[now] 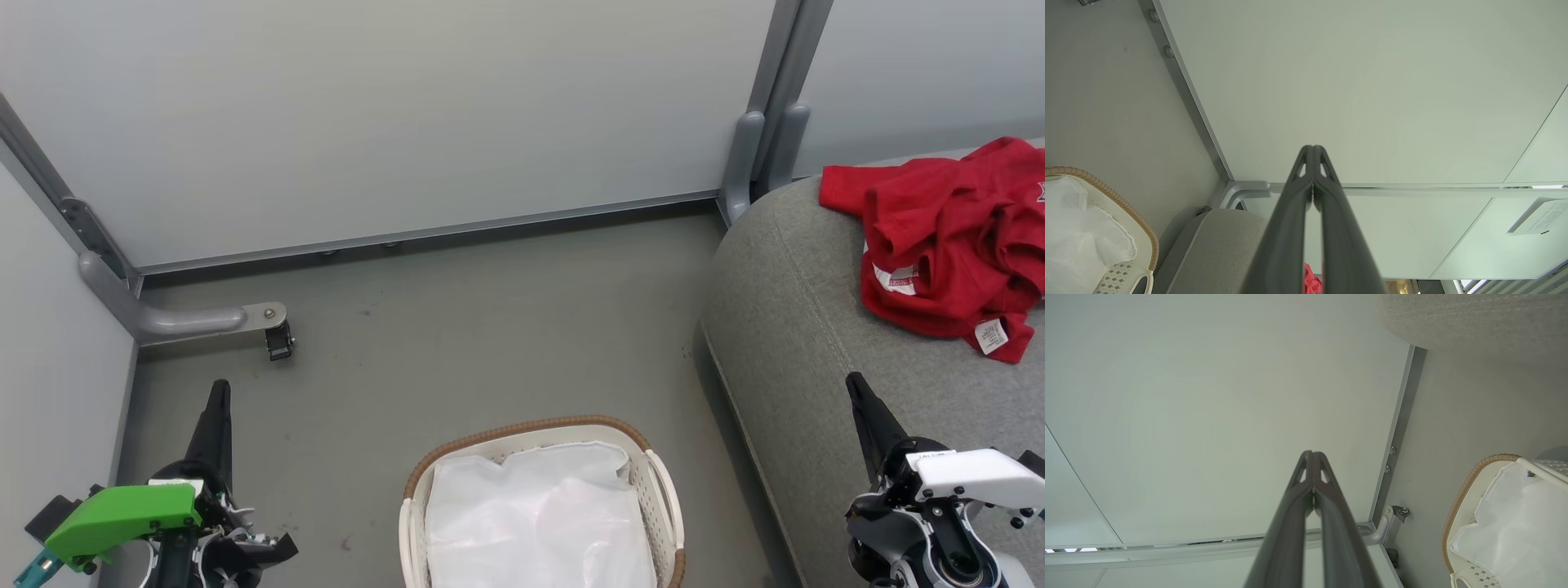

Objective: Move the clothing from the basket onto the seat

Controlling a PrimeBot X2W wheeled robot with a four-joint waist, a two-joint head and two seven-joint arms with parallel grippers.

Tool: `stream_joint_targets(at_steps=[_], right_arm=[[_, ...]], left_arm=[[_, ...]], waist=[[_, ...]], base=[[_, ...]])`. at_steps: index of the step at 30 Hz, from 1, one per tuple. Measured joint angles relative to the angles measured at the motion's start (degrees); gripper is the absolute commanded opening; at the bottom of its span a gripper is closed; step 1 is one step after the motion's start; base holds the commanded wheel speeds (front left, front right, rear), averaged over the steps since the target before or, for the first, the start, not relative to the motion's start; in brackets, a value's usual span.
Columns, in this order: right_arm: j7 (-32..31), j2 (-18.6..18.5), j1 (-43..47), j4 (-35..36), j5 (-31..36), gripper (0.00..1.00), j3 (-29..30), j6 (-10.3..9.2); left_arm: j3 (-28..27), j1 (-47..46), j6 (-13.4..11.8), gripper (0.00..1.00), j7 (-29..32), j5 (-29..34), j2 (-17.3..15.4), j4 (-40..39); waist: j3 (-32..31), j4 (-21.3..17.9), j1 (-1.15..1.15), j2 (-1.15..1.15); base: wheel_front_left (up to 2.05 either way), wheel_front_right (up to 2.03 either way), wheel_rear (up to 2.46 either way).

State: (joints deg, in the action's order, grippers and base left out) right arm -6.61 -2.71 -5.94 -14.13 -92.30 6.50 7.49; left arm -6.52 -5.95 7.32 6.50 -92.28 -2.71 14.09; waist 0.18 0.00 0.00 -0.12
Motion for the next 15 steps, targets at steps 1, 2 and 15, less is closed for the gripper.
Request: stream_joint_targets(at_steps=[1,2,15], right_arm=[[0.0,0.0,0.0,0.0,0.0,0.0,0.0,0.0],[0.0,0.0,0.0,0.0,0.0,0.0,0.0,0.0],[0.0,0.0,0.0,0.0,0.0,0.0,0.0,0.0]], left_arm=[[0.0,0.0,0.0,0.0,0.0,0.0,0.0,0.0],[0.0,0.0,0.0,0.0,0.0,0.0,0.0,0.0],[0.0,0.0,0.0,0.0,0.0,0.0,0.0,0.0]], waist=[[0.0,0.0,0.0,0.0],[0.0,0.0,0.0,0.0],[0.0,0.0,0.0,0.0]], base=[[0.0,0.0,0.0],[0.0,0.0,0.0],[0.0,0.0,0.0]])
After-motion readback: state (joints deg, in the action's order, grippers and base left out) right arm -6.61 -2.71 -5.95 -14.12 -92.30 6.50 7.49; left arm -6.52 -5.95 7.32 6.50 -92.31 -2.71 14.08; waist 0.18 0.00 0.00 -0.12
